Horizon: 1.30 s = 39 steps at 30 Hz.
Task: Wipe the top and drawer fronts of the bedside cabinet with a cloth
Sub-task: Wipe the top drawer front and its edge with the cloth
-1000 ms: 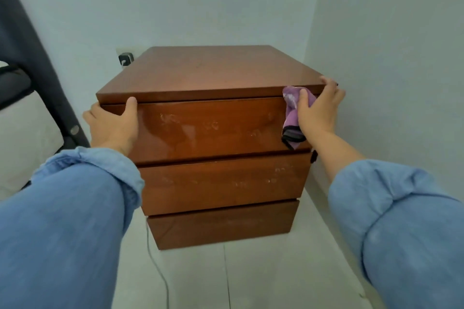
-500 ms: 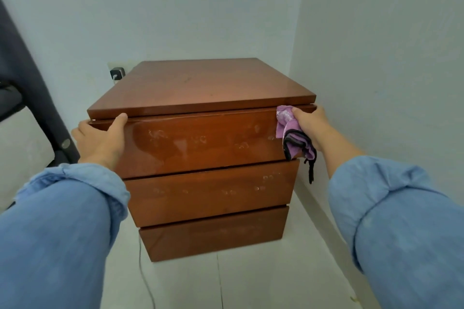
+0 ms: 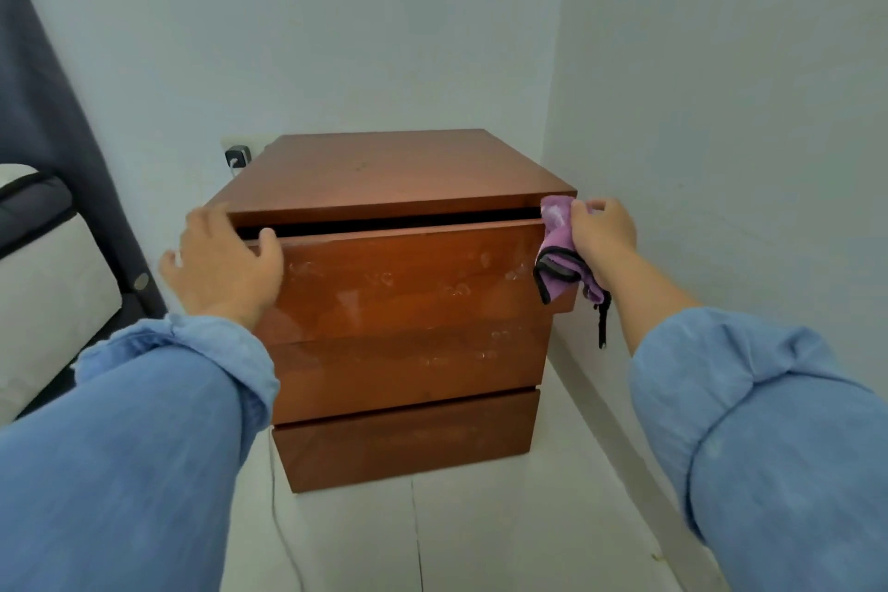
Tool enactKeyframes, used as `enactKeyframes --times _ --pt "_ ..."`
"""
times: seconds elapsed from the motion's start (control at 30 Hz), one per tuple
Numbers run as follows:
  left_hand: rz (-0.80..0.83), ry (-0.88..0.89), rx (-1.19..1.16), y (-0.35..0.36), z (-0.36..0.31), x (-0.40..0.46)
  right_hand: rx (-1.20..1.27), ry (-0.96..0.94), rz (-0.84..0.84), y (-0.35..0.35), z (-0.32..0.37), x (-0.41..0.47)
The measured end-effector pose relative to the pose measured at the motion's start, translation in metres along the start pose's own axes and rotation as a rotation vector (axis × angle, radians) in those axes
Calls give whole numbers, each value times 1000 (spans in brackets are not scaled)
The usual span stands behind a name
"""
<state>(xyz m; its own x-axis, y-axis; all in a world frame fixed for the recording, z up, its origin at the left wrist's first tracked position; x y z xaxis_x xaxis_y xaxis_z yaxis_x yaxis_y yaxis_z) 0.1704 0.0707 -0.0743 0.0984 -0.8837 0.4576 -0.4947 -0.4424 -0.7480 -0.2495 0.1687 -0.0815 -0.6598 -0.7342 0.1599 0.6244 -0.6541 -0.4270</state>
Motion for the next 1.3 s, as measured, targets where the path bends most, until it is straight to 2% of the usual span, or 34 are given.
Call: enactKeyframes --times 0.17,0.27,0.33,0.5,0.63,0.73,0.97,1.17,1.3 --pt "232 355 179 36 -50 -23 -128 -227 -105 -15 41 -2" --pt "275 419 252 51 -65 -33 -229 -260 -112 -16 49 8" --pt "246 449 290 55 -74 -32 -299 -261 -76 -12 51 13" --pt "157 418 230 57 -74 -37 -513 -224 57 14 35 18" --pt "140 407 176 61 -73 -39 -610 -212 -55 26 26 10" --pt "137 401 138 61 -72 -41 -577 -230 -38 38 32 5" --pt "170 396 145 63 -75 -43 -563 -504 170 122 82 -56" --pt "260 425 211 57 -73 -35 -565 -490 217 136 88 -58" --pt "219 392 233 42 -52 -31 -544 -477 198 137 87 -58"
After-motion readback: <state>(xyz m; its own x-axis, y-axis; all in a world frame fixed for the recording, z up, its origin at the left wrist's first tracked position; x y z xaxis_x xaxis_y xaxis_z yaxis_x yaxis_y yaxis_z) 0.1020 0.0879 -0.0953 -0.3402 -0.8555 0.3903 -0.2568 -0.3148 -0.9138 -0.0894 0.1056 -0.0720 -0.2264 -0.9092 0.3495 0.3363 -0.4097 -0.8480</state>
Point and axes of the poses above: each hand's wrist, its own x-axis towards the middle knuckle, its own y-axis out of the palm, z = x × y, the point moved 7 cm from there along x, towards the middle knuckle, and after that the axes turned 11 degrees about z, right-handed, at the moved point
